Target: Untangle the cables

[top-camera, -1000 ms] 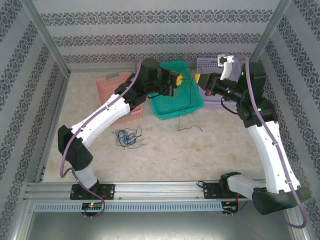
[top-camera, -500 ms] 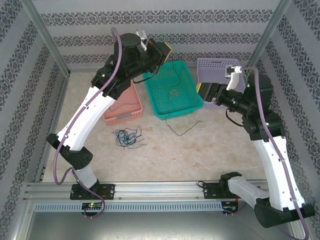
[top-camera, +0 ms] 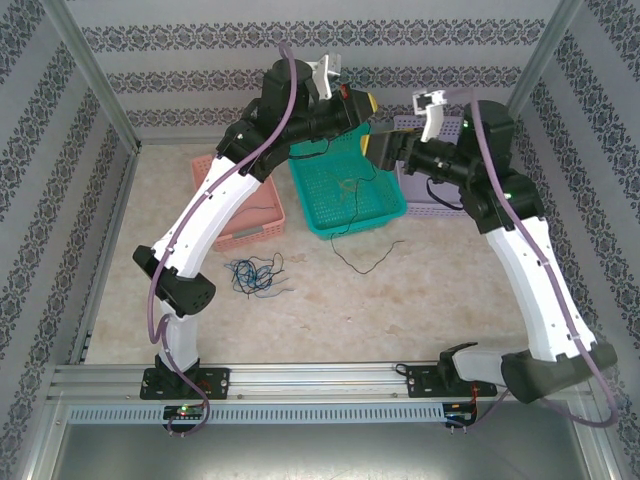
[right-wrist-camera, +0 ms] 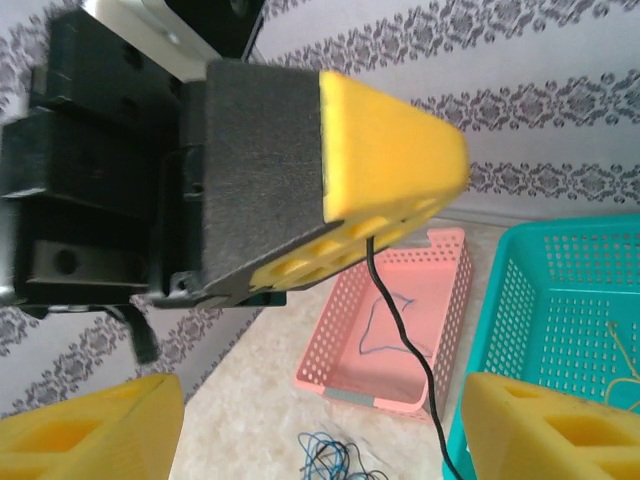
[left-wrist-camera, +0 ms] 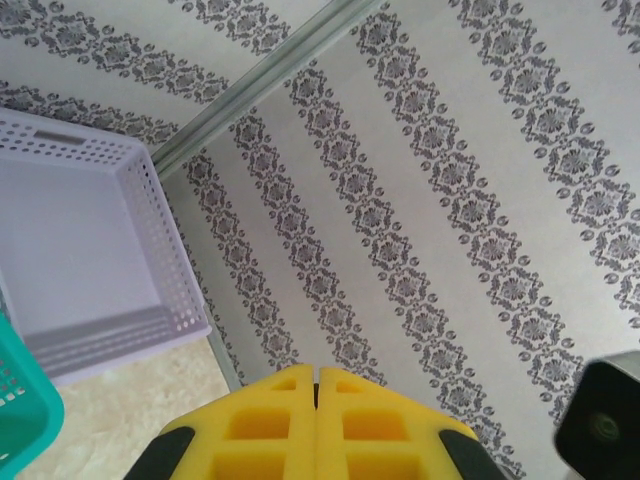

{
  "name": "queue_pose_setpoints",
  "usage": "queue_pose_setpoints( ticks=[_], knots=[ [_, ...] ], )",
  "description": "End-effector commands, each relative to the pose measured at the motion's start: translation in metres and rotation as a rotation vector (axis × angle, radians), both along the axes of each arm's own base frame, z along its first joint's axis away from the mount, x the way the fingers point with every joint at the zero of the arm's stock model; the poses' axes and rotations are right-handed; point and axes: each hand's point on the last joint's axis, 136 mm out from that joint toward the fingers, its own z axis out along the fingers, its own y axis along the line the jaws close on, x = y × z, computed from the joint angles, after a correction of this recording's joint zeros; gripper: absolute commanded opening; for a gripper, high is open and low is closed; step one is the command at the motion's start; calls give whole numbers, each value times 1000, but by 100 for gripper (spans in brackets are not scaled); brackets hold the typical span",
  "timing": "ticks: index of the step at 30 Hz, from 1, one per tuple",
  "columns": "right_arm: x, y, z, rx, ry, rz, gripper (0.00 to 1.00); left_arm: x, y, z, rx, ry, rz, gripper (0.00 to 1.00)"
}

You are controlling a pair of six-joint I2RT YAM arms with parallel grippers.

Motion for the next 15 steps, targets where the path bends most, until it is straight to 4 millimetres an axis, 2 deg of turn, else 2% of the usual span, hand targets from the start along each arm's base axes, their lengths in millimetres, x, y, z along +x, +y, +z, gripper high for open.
queue_pose_setpoints(
  ticks=[1, 6, 8, 11, 13, 15],
  knots=[
    [7, -1, 5, -63, -71, -37, 72, -14, 5, 28, -26, -75, -46, 0],
    [30, -6, -17, -130, -59, -112, 66, -15, 4, 28, -34, -67, -55, 0],
    [36, -4, -17, -123, -60, -112, 52, -14, 3, 25, -35, -55, -59, 0],
    [41, -2, -12, -105, -62, -116, 21, -14, 2, 23, -34, -44, -59, 0],
    [45, -8, -10, -111, -59, -153, 0, -13, 3, 24, -32, -47, -49, 0],
    [47, -21, -6, -107, -64, -213, 0, -11, 8, 27, -32, -54, -20, 3]
  ],
)
